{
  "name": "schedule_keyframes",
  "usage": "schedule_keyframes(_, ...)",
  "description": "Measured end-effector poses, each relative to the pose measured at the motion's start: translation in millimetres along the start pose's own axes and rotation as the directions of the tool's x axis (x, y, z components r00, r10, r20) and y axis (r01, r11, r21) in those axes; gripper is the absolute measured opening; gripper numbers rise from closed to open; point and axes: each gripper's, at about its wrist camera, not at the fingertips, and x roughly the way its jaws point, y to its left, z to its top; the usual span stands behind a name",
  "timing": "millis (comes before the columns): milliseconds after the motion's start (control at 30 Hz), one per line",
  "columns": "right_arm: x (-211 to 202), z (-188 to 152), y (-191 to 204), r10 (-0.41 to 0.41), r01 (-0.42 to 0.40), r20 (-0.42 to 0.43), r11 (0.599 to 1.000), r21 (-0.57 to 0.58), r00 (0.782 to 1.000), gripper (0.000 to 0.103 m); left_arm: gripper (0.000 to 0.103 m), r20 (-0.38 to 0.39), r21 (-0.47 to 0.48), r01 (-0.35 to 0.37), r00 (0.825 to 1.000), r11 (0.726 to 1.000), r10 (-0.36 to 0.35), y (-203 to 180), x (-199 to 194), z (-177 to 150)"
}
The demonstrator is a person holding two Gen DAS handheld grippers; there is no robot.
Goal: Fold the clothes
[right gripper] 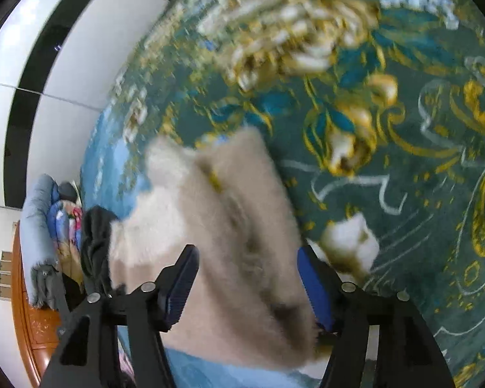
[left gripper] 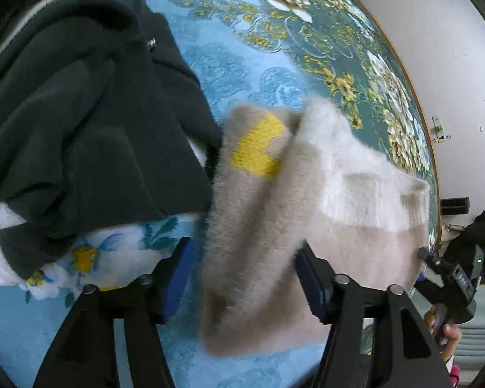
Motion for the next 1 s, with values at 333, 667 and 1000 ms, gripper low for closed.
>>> schedule_keyframes(333, 33.4, 7.8, -17.2, 0.107, -0.105, -0.023, 0.991, 0.089, 0.994, 0.077, 0.081, -0.005, -0.128, 0.124, 0.992, 0.984, -0.126, 21.4, 20.9, 4.6)
schedule_keyframes(667, 20.2, 0.8, -21.2, 0.156, -0.156, 0.015, 0.977, 0.143, 0.988, 0.042, 0.041, 0.035, -0.043, 0.119, 0.992, 0.992, -0.117, -15.2, 9.0, 2.5)
schedule_keyframes(1000, -53.3, 10.0, -33.7, 0.303, -0.32, 0.155, 0.942, 0.1, 0.94, 0.033, 0.034, 0.039, 0.243, 0.134, 0.988, 0.961, -0.148, -133.8, -13.0, 31.2)
